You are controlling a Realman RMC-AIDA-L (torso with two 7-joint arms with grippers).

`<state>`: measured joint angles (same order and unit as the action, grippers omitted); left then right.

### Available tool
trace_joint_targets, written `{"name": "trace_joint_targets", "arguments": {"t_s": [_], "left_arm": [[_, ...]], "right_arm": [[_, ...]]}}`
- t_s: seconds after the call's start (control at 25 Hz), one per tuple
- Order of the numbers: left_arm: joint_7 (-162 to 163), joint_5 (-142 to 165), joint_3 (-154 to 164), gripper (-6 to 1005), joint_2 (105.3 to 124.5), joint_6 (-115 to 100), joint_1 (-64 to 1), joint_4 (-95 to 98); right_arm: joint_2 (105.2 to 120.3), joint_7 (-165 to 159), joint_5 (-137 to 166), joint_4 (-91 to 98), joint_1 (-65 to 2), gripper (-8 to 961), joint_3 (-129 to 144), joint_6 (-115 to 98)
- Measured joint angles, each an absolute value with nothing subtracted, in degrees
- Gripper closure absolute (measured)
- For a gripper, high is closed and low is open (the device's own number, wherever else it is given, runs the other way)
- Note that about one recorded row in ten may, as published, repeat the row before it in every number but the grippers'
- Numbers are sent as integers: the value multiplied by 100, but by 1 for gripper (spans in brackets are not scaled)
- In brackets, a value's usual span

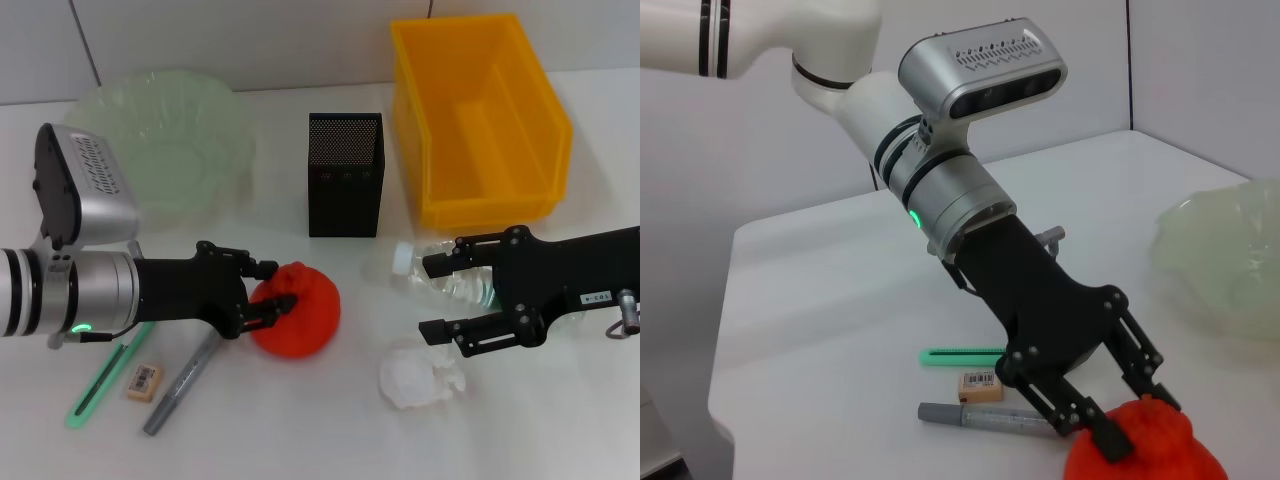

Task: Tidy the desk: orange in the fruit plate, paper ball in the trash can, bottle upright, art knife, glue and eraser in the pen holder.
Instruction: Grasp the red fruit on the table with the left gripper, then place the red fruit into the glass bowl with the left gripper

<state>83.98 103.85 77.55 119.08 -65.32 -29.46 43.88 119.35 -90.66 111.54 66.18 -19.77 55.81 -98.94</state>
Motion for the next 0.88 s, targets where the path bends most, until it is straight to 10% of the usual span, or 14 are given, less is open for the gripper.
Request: {"name": "trace_joint_targets", "arguments": {"t_s": [0.48,0.88], "left_arm": [[8403,10373,7963,777,11908,-6551,-2887,4430],[8405,10247,7916,899,11879,-6715,-2793,4599]], "right_arm": [[11935,-9070,11154,6618,-1968,185,5516,-9887],[11935,-9070,11153,6612,-1968,185,5449,-9888]]}}
